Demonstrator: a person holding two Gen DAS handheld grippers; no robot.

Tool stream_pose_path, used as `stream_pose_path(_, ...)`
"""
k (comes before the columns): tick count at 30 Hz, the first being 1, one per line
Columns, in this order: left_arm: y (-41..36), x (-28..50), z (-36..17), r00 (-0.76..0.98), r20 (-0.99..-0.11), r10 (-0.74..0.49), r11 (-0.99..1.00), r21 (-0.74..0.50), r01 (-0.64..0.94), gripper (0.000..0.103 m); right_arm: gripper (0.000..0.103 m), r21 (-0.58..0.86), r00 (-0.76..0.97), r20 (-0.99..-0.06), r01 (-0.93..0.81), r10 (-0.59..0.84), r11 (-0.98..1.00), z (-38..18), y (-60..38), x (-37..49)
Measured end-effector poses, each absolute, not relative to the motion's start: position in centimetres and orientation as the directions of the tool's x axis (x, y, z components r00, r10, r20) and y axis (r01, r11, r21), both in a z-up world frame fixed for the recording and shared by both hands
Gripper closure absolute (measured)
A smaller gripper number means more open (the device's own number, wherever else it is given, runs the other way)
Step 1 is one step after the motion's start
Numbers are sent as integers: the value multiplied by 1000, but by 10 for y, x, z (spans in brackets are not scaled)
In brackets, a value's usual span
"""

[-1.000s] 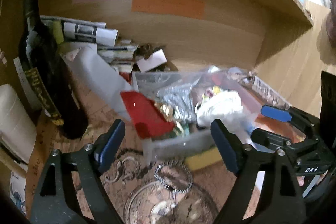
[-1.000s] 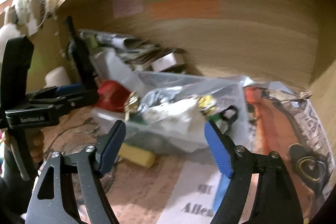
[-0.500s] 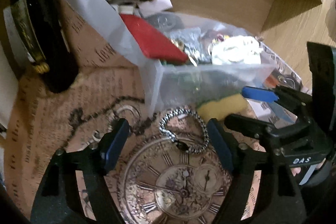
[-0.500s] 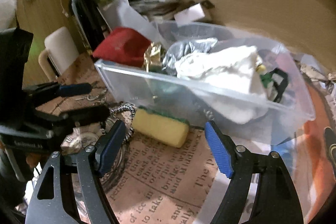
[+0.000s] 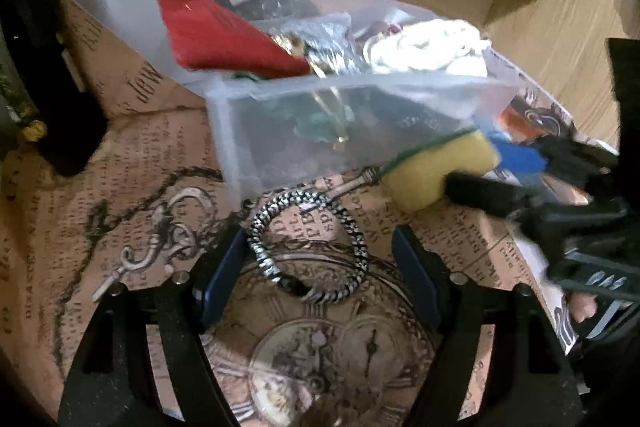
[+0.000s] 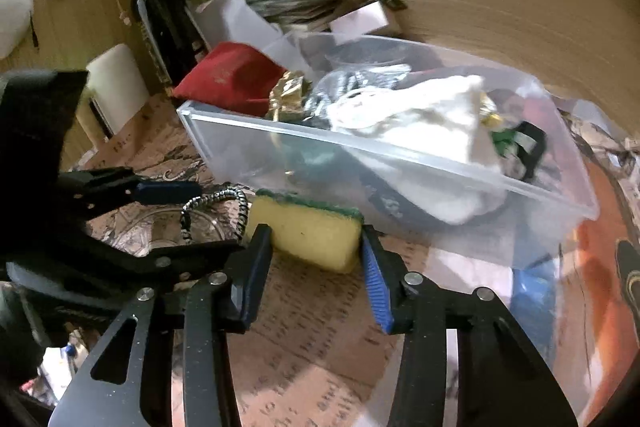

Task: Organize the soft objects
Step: 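Grasp the beaded bracelet with the left tool while the right tool grasps the yellow sponge, then carry the bracelet and sponge into the box and open both tools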

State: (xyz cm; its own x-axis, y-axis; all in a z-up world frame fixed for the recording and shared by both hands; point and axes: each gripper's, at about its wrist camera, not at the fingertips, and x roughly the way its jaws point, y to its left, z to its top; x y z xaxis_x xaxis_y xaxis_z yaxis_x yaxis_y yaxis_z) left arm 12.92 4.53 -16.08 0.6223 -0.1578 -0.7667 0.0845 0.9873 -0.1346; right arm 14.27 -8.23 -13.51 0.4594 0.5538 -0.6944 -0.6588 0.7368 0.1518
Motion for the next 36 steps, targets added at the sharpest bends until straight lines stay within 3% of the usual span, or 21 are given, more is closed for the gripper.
stream_pose_path(7, 34, 122, -159, 638, -757, -142, 989, -89, 115, 73, 62, 171, 518, -649, -615, 558, 770, -121, -116, 136)
stream_pose_path(9, 31, 117, -157, 641, -753, -150, 988, -92, 124, 77, 62, 173, 536, -632, -607, 560, 775, -115, -123, 133)
stream_pose_path(19, 16, 91, -100, 759, -633, -154, 988, -80, 134, 78, 62, 163, 622, -549, -576, 559, 801, -83, -152, 122)
stream_pose_path(27, 17, 113, -58, 829, -540, -147, 989, -75, 126, 78, 62, 135, 692, -498, -533, 522, 835, -63, -166, 134)
stream_pose_path(36, 24, 167, -79, 779, -616, -119, 993, -67, 99, 78, 62, 120, 679, -566, -493, 467, 862, -79, -164, 178)
